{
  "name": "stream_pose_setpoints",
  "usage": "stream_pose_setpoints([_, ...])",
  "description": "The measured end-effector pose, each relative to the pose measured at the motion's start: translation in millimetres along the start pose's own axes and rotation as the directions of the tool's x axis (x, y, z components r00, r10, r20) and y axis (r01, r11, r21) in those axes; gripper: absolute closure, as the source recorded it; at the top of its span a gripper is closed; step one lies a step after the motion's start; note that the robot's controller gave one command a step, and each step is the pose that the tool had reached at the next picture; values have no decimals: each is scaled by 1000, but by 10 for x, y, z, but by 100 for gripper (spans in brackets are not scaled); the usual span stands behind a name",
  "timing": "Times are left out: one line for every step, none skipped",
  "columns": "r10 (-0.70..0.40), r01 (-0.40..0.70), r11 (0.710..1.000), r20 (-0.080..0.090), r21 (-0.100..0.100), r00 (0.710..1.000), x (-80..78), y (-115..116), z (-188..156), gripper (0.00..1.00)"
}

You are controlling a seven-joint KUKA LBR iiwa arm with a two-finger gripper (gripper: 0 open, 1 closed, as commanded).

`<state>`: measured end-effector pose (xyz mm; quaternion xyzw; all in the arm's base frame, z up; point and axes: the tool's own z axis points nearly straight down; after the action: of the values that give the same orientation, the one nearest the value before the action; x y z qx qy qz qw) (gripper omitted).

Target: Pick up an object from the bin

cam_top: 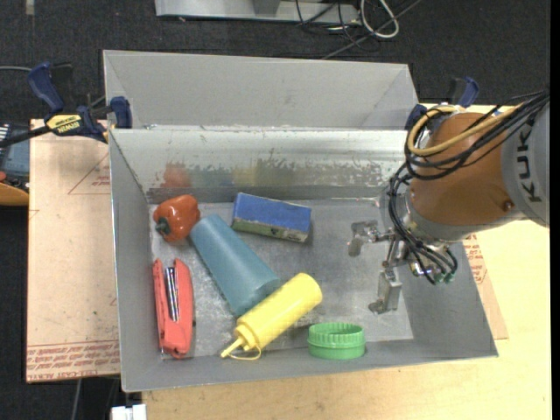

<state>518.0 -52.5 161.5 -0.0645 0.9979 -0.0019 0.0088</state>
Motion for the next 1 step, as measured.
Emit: stream_pose_setpoints([37, -37, 999, -18, -11, 999, -201, 956, 624, 0])
